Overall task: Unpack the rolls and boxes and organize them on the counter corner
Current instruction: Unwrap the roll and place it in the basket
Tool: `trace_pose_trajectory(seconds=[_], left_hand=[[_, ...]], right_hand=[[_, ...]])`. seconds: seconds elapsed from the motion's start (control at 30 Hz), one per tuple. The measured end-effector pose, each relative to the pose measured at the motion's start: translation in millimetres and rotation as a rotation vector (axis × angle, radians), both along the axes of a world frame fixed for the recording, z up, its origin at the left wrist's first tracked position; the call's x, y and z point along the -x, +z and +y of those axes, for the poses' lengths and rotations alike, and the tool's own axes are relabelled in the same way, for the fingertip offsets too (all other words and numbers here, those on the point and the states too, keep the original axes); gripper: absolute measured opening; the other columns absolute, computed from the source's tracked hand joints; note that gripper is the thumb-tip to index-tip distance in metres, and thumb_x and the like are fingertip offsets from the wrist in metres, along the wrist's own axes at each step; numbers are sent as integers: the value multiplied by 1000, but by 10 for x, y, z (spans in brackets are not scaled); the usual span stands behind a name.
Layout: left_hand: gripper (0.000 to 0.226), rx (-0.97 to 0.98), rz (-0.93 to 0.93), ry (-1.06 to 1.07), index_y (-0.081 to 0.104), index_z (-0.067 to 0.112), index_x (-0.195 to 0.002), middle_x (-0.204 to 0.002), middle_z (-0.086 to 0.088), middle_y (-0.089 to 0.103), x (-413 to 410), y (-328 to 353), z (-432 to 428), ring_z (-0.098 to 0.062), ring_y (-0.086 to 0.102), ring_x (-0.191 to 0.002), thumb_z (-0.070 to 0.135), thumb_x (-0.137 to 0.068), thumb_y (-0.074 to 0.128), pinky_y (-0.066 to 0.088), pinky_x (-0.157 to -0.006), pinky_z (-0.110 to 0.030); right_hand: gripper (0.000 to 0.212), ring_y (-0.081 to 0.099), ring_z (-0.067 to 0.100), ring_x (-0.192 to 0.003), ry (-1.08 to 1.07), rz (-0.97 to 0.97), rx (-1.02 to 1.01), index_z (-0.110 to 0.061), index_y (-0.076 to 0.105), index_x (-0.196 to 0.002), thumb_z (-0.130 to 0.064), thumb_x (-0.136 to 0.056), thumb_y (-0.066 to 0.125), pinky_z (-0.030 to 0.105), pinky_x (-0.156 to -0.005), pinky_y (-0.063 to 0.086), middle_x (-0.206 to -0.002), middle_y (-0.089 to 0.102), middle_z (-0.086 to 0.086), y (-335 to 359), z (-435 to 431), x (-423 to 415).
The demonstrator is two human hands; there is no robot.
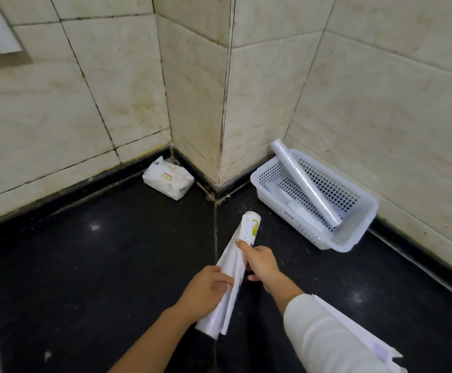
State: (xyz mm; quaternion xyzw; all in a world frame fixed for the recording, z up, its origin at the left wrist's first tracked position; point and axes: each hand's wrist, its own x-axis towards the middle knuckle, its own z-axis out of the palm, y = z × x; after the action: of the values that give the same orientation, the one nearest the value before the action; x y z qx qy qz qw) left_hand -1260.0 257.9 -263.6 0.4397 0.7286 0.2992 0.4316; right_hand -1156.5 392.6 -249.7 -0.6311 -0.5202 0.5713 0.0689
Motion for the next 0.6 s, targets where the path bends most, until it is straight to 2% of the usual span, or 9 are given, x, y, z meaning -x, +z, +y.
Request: trace_pose_trajectory(seconds=[0.1, 0.2, 0.27, 0.33, 0.37, 0.4, 0.47, 0.53, 0.6], left_hand=[[20, 20, 128, -128, 70, 37, -93, -134, 4, 43, -95, -14, 4, -13, 48, -122, 24, -84, 59, 41, -97, -26], [29, 26, 122, -63, 52, 43, -97, -120, 8, 49, -127, -31, -20, -12, 55, -105, 25, -77, 65, 49, -88, -31], [38, 44, 106, -14, 39, 38, -99, -103, 5, 54, -120, -46, -28, -15, 58, -91, 29, -76, 67, 52, -75, -32], [39, 50, 65, 40, 38, 31, -104, -103, 4, 58, -92, -42, -17, -17, 61, -93, 31, -79, 67, 52, -76, -33], [34, 50, 43, 71, 41, 27, -107, -107, 5, 59, -72, -37, -12, -15, 61, -97, 30, -82, 65, 53, -81, -34], [26, 49, 22, 99, 44, 25, -107, -110, 5, 59, -52, -35, -9, -14, 60, -100, 28, -86, 60, 52, -84, -35], [16, 52, -8, 104, 51, 22, -108, -112, 4, 61, -17, -41, -21, -13, 59, -103, 20, -92, 50, 52, -90, -36], [22, 46, -1, 64, 55, 21, -110, -115, 2, 61, 4, -69, -45, -13, 58, -108, 12, -92, 48, 50, -94, -36], [24, 37, -14, 77, 60, 20, -111, -118, -1, 59, 16, -79, -59, -15, 57, -111, 11, -90, 52, 49, -97, -34]], right_hand=[[44, 63, 27, -95, 44, -82, -89, -6, 53, -112, -31, -79, 67, 39, -73, 56, -110, 62, 13, -16, 21, -47], [54, 53, 33, -113, 119, -271, -267, -4, 41, -129, -13, -80, 62, 42, -91, 50, -126, 50, 16, -62, 47, -169], [68, 39, 32, -122, 385, -560, -618, -12, 31, -138, -8, -77, 59, 43, -97, 40, -135, 36, 13, -68, 21, -281], [64, 38, 31, -119, 732, -621, -923, -15, 37, -136, -4, -75, 55, 40, -93, 35, -133, 36, 9, -84, -9, -316], [51, 44, 31, -115, 815, -551, -911, -13, 47, -127, -3, -77, 52, 38, -88, 36, -128, 43, 9, -98, -31, -311], [35, 51, 30, -108, 792, -484, -806, -9, 55, -115, -3, -81, 50, 36, -83, 39, -120, 52, 10, -101, -62, -286], [13, 60, 29, -88, 581, -426, -528, -8, 58, -88, -14, -89, 47, 30, -71, 43, -102, 64, 13, -63, -76, -215], [28, 59, 26, -81, 366, -344, -344, -10, 55, -82, -33, -91, 44, 30, -70, 46, -97, 66, 13, -70, -87, -162], [46, 61, 26, -88, 290, -325, -261, -12, 57, -92, -55, -87, 43, 36, -80, 49, -98, 64, 8, -74, -100, -119]])
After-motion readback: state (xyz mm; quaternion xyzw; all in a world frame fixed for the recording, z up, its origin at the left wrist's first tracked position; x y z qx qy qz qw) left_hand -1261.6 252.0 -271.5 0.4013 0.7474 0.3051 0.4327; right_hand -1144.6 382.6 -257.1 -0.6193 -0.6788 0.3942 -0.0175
